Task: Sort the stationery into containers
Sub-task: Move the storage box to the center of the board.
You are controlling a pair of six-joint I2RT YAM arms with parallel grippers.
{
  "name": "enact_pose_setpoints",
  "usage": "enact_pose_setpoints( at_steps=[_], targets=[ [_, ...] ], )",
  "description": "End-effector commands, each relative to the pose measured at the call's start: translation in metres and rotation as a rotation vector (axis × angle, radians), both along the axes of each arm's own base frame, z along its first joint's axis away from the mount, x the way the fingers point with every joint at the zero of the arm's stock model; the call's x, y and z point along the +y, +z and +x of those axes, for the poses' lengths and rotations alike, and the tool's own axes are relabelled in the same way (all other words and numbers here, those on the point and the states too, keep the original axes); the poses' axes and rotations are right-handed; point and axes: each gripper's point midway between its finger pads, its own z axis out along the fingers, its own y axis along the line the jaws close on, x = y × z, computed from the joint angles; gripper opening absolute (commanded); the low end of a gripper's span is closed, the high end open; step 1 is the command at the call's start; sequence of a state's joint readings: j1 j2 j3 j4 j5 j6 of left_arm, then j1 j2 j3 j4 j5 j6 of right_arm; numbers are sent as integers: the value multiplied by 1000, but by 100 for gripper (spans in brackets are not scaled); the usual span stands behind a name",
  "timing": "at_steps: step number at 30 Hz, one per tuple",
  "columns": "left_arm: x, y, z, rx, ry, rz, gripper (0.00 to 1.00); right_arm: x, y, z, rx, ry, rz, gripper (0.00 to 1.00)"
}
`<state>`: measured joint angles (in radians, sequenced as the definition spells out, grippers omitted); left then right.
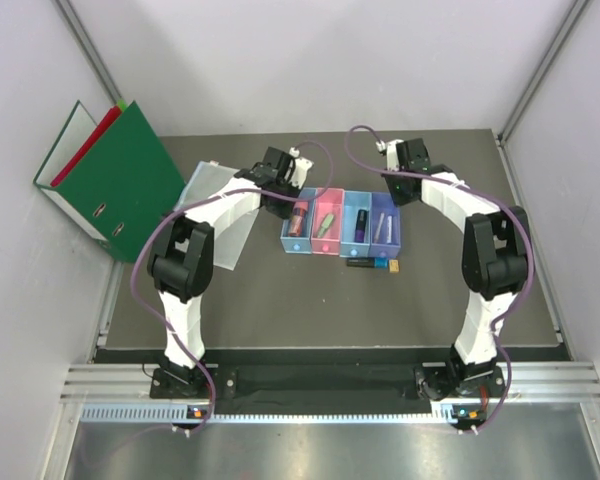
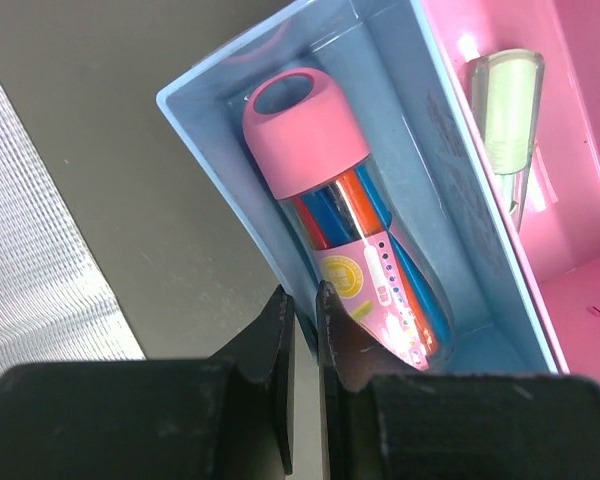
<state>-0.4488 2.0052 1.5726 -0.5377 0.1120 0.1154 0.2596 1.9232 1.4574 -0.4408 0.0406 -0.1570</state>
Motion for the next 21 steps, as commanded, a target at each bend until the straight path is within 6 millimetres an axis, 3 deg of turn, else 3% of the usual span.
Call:
enact_pose_setpoints(
  at_steps=[1,16,21],
  targets=[
    [-52,4,-71,150,-236,-99,4,53,11,-14,-31,150,86,8],
    [-59,10,-109,196,-308,-91,3,71,11,-49,-2,204,96,6],
    [-54,6,-112,183,-306,-73,2,76,14,-52,-11,213,95,5]
  ],
)
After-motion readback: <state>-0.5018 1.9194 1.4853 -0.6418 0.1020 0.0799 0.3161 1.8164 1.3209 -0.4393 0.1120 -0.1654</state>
